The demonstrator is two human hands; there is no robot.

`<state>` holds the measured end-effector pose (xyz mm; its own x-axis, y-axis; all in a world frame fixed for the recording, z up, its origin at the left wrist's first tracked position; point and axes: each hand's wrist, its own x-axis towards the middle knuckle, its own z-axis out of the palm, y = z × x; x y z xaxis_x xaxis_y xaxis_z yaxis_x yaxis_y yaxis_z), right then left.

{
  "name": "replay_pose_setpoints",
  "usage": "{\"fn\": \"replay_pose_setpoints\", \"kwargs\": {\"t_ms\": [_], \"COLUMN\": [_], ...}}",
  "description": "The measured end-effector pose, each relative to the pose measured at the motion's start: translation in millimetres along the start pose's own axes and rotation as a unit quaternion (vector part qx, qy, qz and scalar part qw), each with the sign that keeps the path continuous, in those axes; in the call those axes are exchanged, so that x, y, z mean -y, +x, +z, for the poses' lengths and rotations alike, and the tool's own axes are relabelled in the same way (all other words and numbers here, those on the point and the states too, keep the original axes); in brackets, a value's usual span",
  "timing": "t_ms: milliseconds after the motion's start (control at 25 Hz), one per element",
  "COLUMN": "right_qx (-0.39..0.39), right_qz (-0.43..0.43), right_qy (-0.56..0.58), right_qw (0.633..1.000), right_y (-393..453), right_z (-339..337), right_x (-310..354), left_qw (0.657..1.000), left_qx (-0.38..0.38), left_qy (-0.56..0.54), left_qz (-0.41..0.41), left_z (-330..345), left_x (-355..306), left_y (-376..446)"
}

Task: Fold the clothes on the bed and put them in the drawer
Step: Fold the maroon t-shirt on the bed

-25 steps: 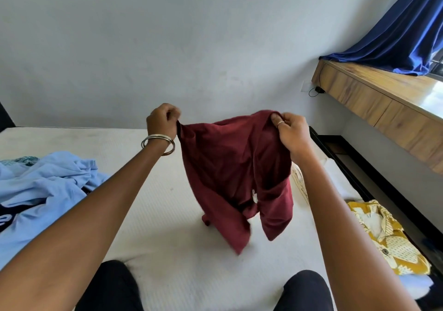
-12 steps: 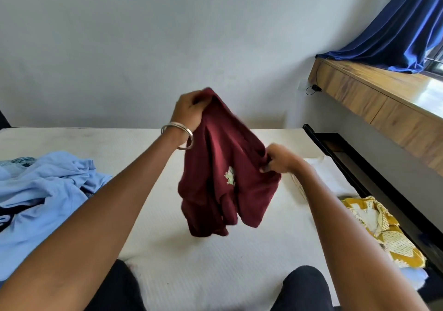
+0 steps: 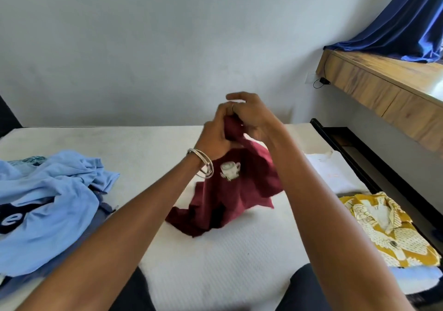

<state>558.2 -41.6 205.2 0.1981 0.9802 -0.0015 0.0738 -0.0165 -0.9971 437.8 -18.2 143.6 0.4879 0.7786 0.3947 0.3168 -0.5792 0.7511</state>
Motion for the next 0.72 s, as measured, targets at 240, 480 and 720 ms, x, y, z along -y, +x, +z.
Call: {"fn": "replay_pose_setpoints", "kwargs": {"t_ms": [240,480,720], "right_qx": [-0.031,-0.027,-0.024], "right_qz": [0.041,0.003,-0.036], "right_qy": [0.046,-0.061,0.010], "right_qw": [0.998,0.998,0.999], "right_y": [-26.4,-43.5,-32.2], "right_z": [-64.7,-4.1,-24.5], "right_x": [-101.0,-171.8,-132.3], "left_qw": [0.943,0.898,0.863], "left_qx": [-0.217,-0.248,-0.315], "left_qy": [-0.124,-0.205,-0.131], "left_qz": [-0.220,-0.300,-0.373], "left_z": [-19.2,-26.4,-73.2], "left_x": [12.8,5.3,53.2], "left_y": [24.1,27.9,11.6]}}
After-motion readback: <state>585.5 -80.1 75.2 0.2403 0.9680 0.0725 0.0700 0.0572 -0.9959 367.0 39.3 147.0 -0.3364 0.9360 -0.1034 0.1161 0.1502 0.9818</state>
